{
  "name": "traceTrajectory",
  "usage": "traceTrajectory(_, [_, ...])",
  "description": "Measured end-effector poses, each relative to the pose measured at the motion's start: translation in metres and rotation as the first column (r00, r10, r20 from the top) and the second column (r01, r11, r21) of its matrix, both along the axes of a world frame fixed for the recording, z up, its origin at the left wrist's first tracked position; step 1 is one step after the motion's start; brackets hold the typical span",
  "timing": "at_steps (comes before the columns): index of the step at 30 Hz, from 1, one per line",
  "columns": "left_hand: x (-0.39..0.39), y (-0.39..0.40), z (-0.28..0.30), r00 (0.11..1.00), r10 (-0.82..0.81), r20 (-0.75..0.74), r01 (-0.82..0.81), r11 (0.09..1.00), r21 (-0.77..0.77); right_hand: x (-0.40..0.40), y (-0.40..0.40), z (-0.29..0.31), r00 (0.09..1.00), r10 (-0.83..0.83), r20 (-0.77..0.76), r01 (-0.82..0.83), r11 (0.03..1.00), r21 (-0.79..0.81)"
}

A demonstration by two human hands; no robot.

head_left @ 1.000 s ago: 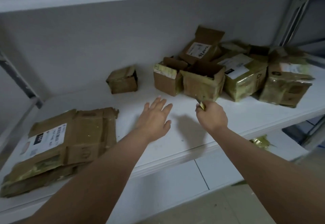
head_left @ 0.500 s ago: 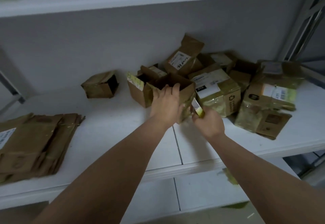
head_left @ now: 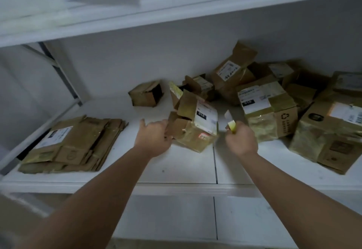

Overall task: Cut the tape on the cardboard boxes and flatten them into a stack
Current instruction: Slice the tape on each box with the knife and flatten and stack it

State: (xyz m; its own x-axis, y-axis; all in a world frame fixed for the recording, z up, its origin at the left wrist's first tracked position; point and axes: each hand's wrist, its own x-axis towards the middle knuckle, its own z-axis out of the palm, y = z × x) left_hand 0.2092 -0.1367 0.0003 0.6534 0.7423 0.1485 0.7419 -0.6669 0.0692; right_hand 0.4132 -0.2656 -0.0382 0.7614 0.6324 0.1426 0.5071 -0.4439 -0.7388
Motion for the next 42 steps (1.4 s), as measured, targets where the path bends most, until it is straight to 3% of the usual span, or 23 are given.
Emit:
traceTrajectory(4, [-0.050,0.014,0.002,0.963,0.234,-0.132,-0.237,0.971,-0.006,-0.014,0.013,-0.006,0.995,0.097,-0.016,-0.098,0.994,-0.053])
traceTrajectory(7, [-0.055,0.017,0.010,0.955,0.296,-0.037,-0.295,0.955,0.016,-0.022,0.020,-0.014,0.988,0.140,-0.060,-0.144,0.988,-0.058])
traceTrajectory(11, [-0.029,0.007,0.017,0.974,0.173,0.146,-0.190,0.976,0.111,-0.029,0.024,-0.020,0.982,0.175,-0.064,-0.179,0.982,-0.059])
traceTrajectory(15, [0.013,-0.013,0.006,0.992,0.031,0.120,-0.041,0.996,0.084,-0.031,0.024,-0.022,0.982,0.178,-0.062,-0.182,0.982,-0.058])
traceTrajectory(20, [0.017,0.005,-0.014,0.996,0.059,-0.063,-0.068,0.986,-0.154,-0.026,0.032,-0.026,0.968,0.176,-0.178,-0.183,0.983,-0.020])
traceTrajectory(25, [-0.011,0.030,-0.019,0.975,0.075,0.209,0.014,0.920,-0.392,-0.031,0.047,-0.026,0.950,0.216,-0.226,-0.205,0.976,0.073])
traceTrajectory(32, [-0.013,0.034,-0.024,0.966,0.050,0.254,0.049,0.928,-0.370,-0.046,0.069,-0.017,0.926,0.224,-0.305,-0.173,0.967,0.184])
traceTrajectory(42, [-0.006,0.027,-0.021,0.990,0.052,0.135,-0.004,0.942,-0.334,-0.050,0.087,-0.019,0.931,0.145,-0.334,-0.082,0.977,0.195])
